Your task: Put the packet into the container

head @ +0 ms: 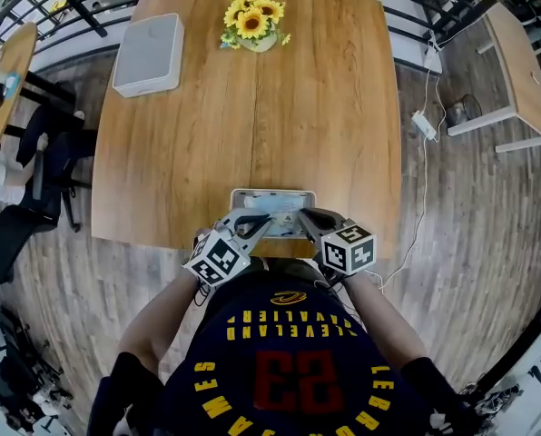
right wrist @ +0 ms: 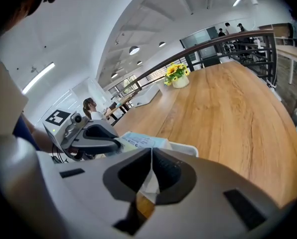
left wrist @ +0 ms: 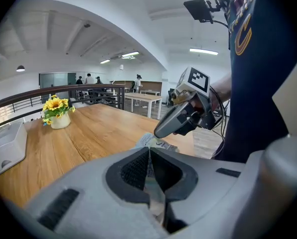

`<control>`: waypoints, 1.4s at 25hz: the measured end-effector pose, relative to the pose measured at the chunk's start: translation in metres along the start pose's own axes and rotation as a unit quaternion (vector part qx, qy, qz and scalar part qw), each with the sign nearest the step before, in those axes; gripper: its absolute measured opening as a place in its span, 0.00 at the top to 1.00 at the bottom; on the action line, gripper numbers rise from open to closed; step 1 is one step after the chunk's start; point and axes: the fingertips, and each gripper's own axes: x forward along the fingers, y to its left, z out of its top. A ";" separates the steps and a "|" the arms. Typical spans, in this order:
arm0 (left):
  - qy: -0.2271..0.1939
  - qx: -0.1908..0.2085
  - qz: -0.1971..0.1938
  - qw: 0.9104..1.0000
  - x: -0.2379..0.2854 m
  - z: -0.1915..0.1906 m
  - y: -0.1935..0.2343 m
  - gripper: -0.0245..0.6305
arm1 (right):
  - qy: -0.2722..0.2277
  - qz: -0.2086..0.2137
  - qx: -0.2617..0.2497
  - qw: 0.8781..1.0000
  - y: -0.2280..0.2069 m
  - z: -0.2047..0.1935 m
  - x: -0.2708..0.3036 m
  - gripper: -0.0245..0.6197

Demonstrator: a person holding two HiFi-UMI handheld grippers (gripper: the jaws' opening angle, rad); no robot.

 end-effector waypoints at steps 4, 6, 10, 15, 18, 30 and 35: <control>0.003 -0.005 -0.013 1.000 0.004 -0.008 0.001 0.94 | 0.008 -0.009 0.006 1.000 -0.002 -0.004 0.005 0.93; 0.002 -0.007 -0.016 1.000 0.005 -0.010 0.002 0.94 | 0.009 -0.010 0.008 1.000 -0.002 -0.003 0.007 0.93; 0.000 -0.006 -0.024 1.000 0.009 -0.014 0.001 0.94 | 0.012 -0.013 0.008 1.000 0.000 -0.004 0.012 0.93; 0.003 -0.002 -0.031 1.000 0.014 -0.020 0.003 0.94 | 0.017 -0.017 0.010 1.000 0.002 -0.004 0.017 0.93; 0.011 0.000 -0.029 1.000 0.016 -0.026 0.005 0.94 | 0.018 -0.017 0.010 1.000 0.004 -0.005 0.020 0.93; 0.029 -0.005 -0.025 0.999 0.017 -0.039 0.010 0.94 | 0.030 -0.014 0.008 0.999 0.008 -0.012 0.028 0.93; 0.034 -0.008 -0.025 0.999 0.018 -0.045 0.008 0.94 | 0.032 -0.011 0.007 0.999 0.010 -0.016 0.032 0.93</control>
